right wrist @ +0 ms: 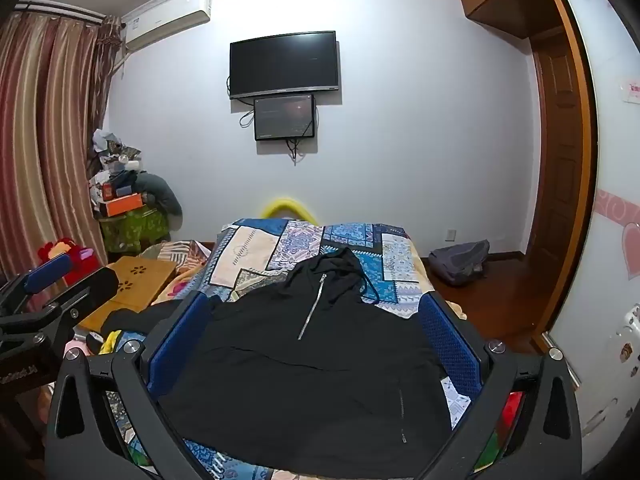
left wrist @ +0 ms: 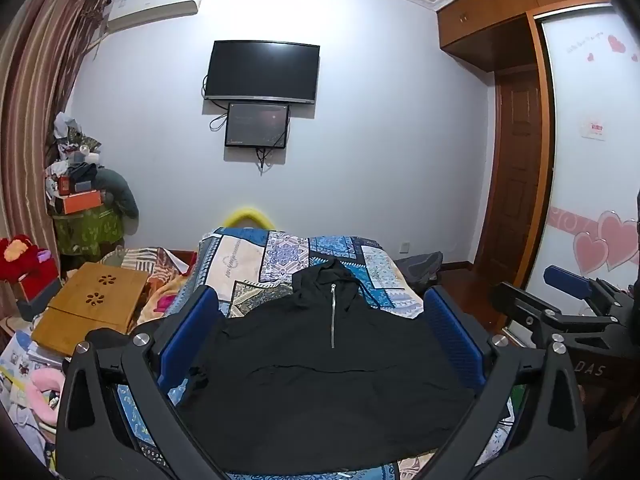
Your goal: Fold large clothes
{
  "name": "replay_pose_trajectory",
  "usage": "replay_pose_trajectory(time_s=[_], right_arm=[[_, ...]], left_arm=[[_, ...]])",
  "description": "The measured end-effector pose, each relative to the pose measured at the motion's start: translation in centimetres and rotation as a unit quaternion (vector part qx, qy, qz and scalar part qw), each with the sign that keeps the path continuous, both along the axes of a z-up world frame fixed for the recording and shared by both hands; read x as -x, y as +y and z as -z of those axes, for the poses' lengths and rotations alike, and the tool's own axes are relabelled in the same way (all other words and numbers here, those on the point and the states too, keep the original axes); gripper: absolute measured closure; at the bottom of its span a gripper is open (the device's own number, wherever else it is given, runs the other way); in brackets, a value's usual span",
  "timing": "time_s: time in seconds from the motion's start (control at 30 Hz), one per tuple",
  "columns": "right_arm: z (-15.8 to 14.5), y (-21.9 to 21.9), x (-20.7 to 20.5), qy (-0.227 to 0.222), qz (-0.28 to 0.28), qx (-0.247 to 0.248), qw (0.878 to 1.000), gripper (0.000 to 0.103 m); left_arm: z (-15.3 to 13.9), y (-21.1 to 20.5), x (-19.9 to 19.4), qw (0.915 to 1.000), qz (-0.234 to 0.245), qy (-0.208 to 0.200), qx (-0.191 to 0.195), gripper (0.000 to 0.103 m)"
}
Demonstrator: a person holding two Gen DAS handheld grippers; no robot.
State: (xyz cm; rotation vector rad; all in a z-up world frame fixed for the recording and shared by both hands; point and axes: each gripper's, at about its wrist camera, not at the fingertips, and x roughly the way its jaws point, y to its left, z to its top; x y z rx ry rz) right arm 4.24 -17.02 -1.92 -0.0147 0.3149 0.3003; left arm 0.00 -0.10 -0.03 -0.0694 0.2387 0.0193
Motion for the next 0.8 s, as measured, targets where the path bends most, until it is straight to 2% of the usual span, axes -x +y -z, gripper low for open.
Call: replay_pose_trajectory(time_s=[0.17,0.47,0.8], right_arm=[[0.0,0.1,-0.1,0.003,0.001,0.000,1.000,0.000],[0.1,0.4,-0.1,0.011,-0.004,-0.004,1.000,0.000],[0.3,0.3,-0.4,0.020,-0.005,-0.005,1.000,0.000]], left_arm=[[0.2,0.7,-0.2,0.9998,0.002,0.008,0.017,0.000],[1.8,1.5,-0.2,0.9998,0.002,0.011,0.017,0.000],[1.8,1.6,-0.7,0.9998,-0.002,0.015,0.015,0.000]])
